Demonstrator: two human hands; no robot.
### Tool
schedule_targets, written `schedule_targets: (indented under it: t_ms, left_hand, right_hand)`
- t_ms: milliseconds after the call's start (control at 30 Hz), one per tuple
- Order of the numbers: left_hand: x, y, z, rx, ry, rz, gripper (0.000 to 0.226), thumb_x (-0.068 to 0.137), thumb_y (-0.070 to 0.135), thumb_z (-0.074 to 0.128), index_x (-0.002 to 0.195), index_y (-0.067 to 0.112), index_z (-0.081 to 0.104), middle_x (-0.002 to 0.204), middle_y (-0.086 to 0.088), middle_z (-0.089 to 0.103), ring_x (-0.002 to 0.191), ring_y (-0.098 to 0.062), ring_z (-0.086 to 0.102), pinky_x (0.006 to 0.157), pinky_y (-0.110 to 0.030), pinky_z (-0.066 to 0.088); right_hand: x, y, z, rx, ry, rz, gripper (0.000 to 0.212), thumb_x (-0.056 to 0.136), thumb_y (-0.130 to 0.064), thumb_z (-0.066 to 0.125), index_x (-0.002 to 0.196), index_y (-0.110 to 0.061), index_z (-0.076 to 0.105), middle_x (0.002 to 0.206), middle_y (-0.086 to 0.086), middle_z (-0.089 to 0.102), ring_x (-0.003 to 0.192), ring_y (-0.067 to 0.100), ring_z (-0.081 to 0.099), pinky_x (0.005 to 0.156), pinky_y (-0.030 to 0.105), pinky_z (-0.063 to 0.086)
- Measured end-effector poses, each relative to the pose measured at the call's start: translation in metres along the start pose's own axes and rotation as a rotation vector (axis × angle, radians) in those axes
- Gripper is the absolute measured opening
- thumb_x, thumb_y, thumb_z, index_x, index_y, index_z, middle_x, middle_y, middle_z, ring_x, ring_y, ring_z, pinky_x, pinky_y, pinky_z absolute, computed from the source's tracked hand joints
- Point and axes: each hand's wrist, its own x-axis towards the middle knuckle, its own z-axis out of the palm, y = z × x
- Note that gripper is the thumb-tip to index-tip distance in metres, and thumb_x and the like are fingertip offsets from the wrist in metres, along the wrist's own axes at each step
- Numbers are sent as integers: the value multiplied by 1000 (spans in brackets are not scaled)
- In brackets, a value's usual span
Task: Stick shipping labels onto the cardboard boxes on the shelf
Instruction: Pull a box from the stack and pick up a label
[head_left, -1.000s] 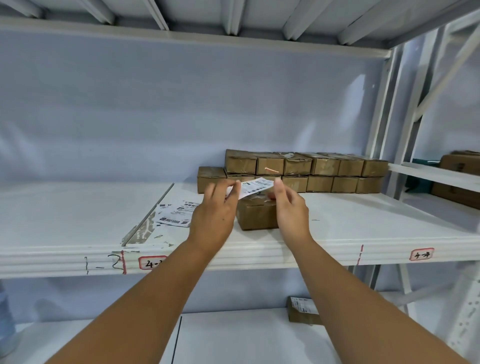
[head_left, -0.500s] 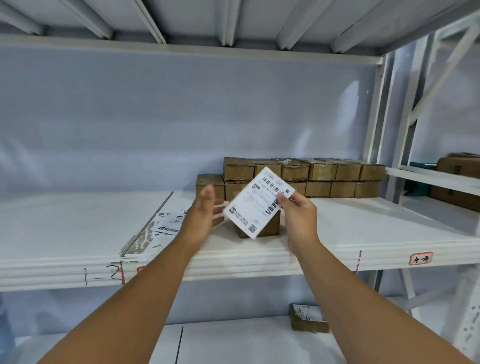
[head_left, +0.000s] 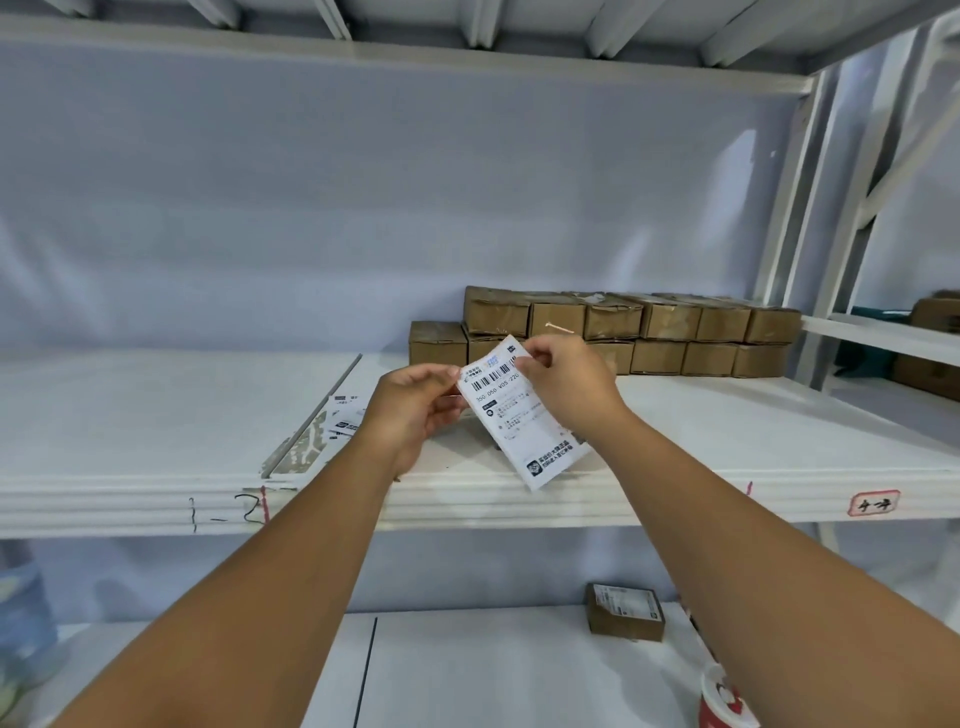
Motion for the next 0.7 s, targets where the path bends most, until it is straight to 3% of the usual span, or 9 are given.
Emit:
schedule_targets:
  t_ms: [100,167,233,333,433,500,600,700]
  left_hand:
    - [3,-3,-2,76,-5,3,15,92,7,55,78,5,61,66,-5,61,40,-2,46,40,-13,37]
    - [4,-3,-2,43,6,8,18,93,7,53,76,4,59,60,-3,59,40,-2,46,41,-13,39]
    - [2,-2,-3,-10,-13,10,20,93,6,53,74,4,58,54,-2,59,41,-4,50,43,-14,44]
    - [-1,-1,-3,-13,-72,15,22,94,8,52,73,7,58,51,0,60,41,-5,48,42,-14,40]
    - [-1,-1,-4,14,-79,18,22,95,11,50,75,10,58,48,2,59,39,-5,39,41,-15,28]
    - [-1,0,-4,-4,-92,5,20,95,11,50,78,10,60,52,3,61,39,-5,39,41,-15,29]
    - [0,0,-6,-16,-101,-22,13,92,11,55,82,11,64,61,2,64,39,-6,39,39,-14,27]
    - [3,-1,-7,-19,-95,-39,7,89,12,58,86,10,64,62,1,65,36,-5,35,38,-14,22]
  right_hand:
    - [-6,-5,3,-281,185,-146,36,91,-24,57,126,-31,55,116,-6,60,117,20,45,96,38,23]
    - [-13,-12,12,-363,327,-375,36,84,-18,63,120,-22,61,109,2,59,109,28,49,89,38,33]
    - [-21,-22,21,-386,290,-476,25,86,-21,63,110,-17,67,105,5,62,105,30,53,81,37,42]
    - [-23,-26,34,-407,154,-449,26,94,-31,52,115,-20,64,113,1,62,112,23,48,82,32,38]
    - [-26,-29,43,-321,277,-446,17,82,-25,70,95,-15,73,92,4,69,95,29,57,73,31,39]
    - [-24,-25,48,-249,334,-422,14,76,-20,74,88,-13,74,83,6,70,85,32,59,73,33,45]
    - [-24,-26,46,-124,247,-321,22,88,-20,64,106,-11,71,101,10,69,100,32,54,87,32,35]
    - [-26,-26,45,-14,235,-273,27,90,-23,62,115,-13,67,108,7,69,108,27,52,89,26,34]
